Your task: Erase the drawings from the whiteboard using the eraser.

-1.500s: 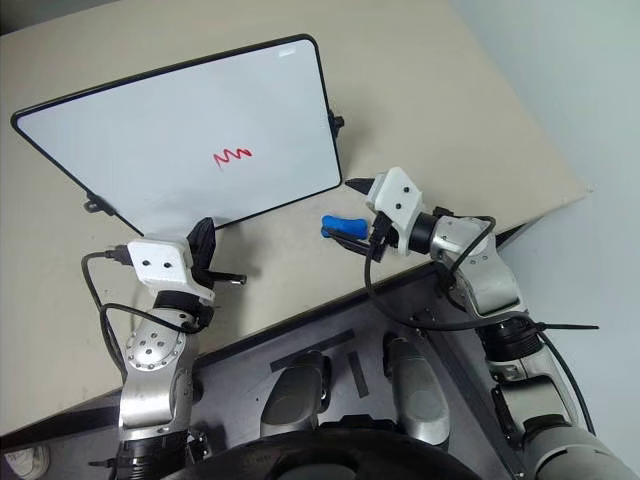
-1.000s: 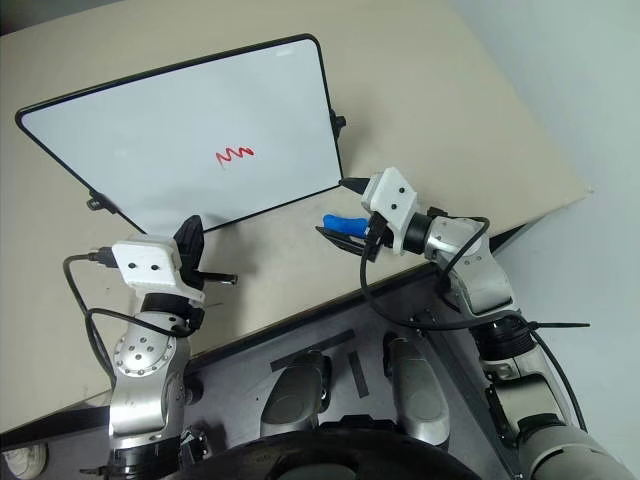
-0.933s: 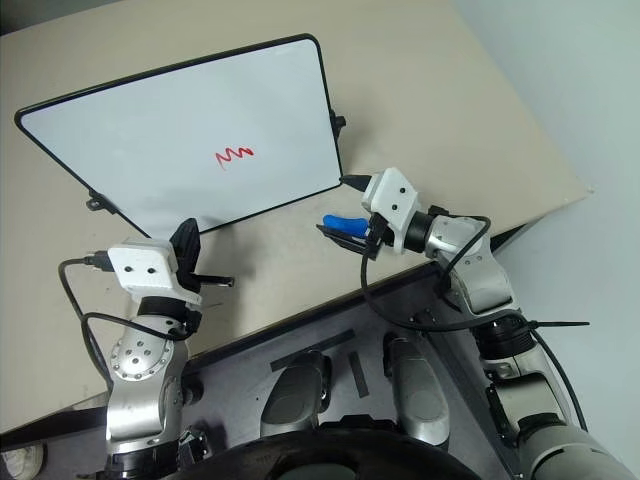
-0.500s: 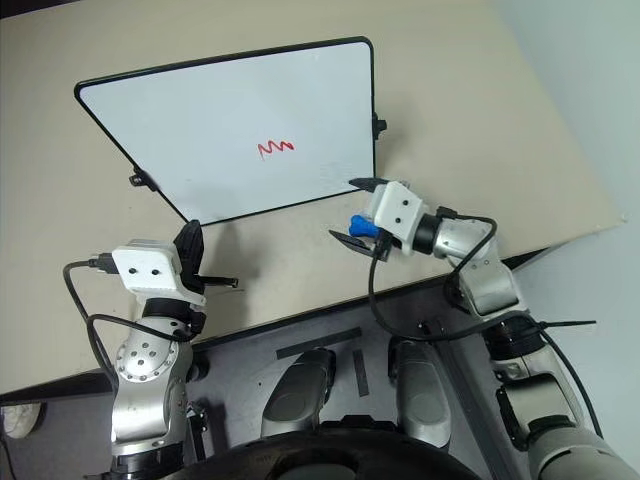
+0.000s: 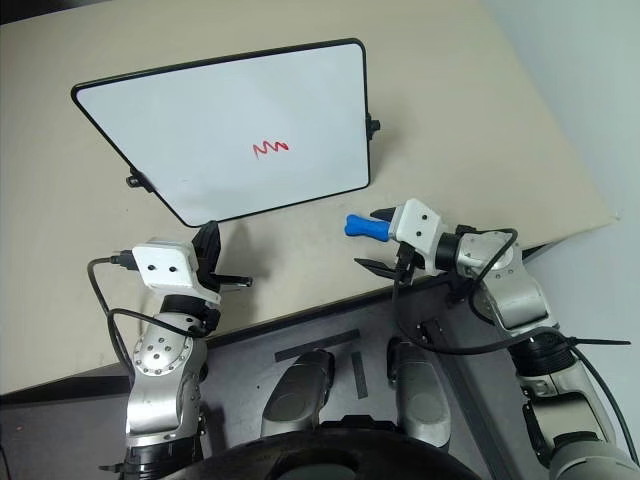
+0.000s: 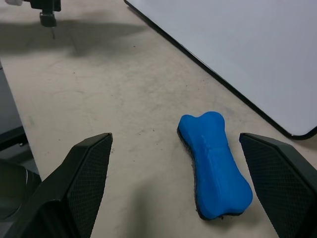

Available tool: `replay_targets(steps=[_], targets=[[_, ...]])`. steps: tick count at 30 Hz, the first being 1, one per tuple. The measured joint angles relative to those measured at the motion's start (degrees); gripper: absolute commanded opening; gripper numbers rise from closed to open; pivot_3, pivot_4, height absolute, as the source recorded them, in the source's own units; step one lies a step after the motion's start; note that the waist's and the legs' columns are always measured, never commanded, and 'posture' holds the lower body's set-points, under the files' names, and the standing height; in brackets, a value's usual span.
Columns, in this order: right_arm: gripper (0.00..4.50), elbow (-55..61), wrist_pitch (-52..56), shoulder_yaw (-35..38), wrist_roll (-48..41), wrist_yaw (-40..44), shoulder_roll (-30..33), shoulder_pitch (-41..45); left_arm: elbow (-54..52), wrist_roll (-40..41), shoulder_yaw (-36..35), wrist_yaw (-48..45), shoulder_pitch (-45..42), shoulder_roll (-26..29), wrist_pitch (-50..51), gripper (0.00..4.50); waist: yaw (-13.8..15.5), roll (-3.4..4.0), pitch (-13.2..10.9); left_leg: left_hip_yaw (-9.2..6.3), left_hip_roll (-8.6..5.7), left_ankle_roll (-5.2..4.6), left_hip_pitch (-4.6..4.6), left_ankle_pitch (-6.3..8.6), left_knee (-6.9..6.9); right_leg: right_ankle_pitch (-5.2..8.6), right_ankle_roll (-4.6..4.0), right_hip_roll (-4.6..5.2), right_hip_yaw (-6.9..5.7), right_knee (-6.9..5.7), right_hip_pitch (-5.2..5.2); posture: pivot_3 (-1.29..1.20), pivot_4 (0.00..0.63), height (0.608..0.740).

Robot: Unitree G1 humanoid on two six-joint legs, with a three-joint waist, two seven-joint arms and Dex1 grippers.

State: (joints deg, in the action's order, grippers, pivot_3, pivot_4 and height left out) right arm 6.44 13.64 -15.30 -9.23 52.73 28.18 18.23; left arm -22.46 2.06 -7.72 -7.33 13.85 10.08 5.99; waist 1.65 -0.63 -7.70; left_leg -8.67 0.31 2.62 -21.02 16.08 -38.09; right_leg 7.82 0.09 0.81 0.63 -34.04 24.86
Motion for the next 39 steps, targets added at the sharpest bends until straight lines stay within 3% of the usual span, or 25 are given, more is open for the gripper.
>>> replay_targets(steps=[11,16,20,23,32,33,37,39], targets=[[4.33,-9.7,-0.6,-1.2,1.1,0.0,-3.0,4.3,0.8,-0.1,0.1,0.5,-1.1,-0.7,-1.1,0.0,0.1,0.02,0.0,-0.04,0.04,0.1,-0.01,0.15,0.02,-0.28,-0.47,-0.03,0.01,0.03,0.01,0.0,0.15,0.74],[2.77,-13.1,-1.4,-1.2,2.2,-0.1,-3.6,5.2,2.3,-0.2,0.1,1.4,-1.5,-1.2,-1.8,0.0,0.1,0.03,0.0,-0.01,0.08,0.17,0.01,0.25,0.03,-0.27,-0.46,-0.04,0.0,0.02,0.03,0.0,0.15,0.74],[1.22,-14.4,-1.6,-1.1,2.3,-0.6,-4.4,5.9,2.9,-0.3,0.6,1.5,-2.1,-1.3,-2.3,0.0,0.1,0.03,0.0,-0.02,0.09,0.17,0.03,0.24,0.02,-0.3,-0.5,-0.05,-0.01,0.0,0.02,0.0,0.15,0.74],[0.5,-14.5,-2.2,-1.1,2.6,-0.8,-4.4,5.9,3.5,-0.5,1.2,1.6,-2.6,-1.3,-2.7,0.0,0.1,0.03,0.0,-0.01,0.09,0.17,0.04,0.24,0.01,-0.32,-0.54,-0.05,-0.01,0.0,0.02,0.0,0.15,0.74],[0.5,-14.3,-3.0,-1.0,3.4,-1.3,-4.3,5.8,5.1,-1.1,1.3,1.5,-3.8,-1.3,-3.5,0.0,0.1,0.04,0.0,-0.01,0.1,0.18,0.03,0.25,0.01,-0.32,-0.53,-0.05,-0.02,0.02,0.03,0.0,0.15,0.74],[1.22,-14.2,-2.7,-0.9,3.4,-1.3,-4.3,5.8,5.2,-1.1,1.3,1.5,-3.9,-1.4,-3.5,0.0,0.1,0.03,0.0,-0.01,0.1,0.18,0.02,0.25,0.01,-0.32,-0.53,-0.06,-0.02,0.02,0.03,0.0,0.15,0.74],[2.54,-14.2,-2.4,-0.8,3.6,-1.5,-4.3,5.9,5.6,-1.1,1.5,1.5,-4.1,-1.4,-3.6,0.0,0.1,0.04,0.0,-0.02,0.1,0.18,0.03,0.25,0.01,-0.32,-0.53,-0.05,-0.02,0.01,0.03,0.0,0.15,0.74],[2.54,-14.2,-2.7,-0.7,3.9,-1.6,-4.3,5.9,5.6,-1.1,1.5,1.5,-4.2,-1.4,-3.7,0.0,0.1,0.03,0.0,-0.01,0.11,0.18,0.04,0.25,0.01,-0.32,-0.53,-0.06,-0.02,0.01,0.03,0.0,0.15,0.74]])
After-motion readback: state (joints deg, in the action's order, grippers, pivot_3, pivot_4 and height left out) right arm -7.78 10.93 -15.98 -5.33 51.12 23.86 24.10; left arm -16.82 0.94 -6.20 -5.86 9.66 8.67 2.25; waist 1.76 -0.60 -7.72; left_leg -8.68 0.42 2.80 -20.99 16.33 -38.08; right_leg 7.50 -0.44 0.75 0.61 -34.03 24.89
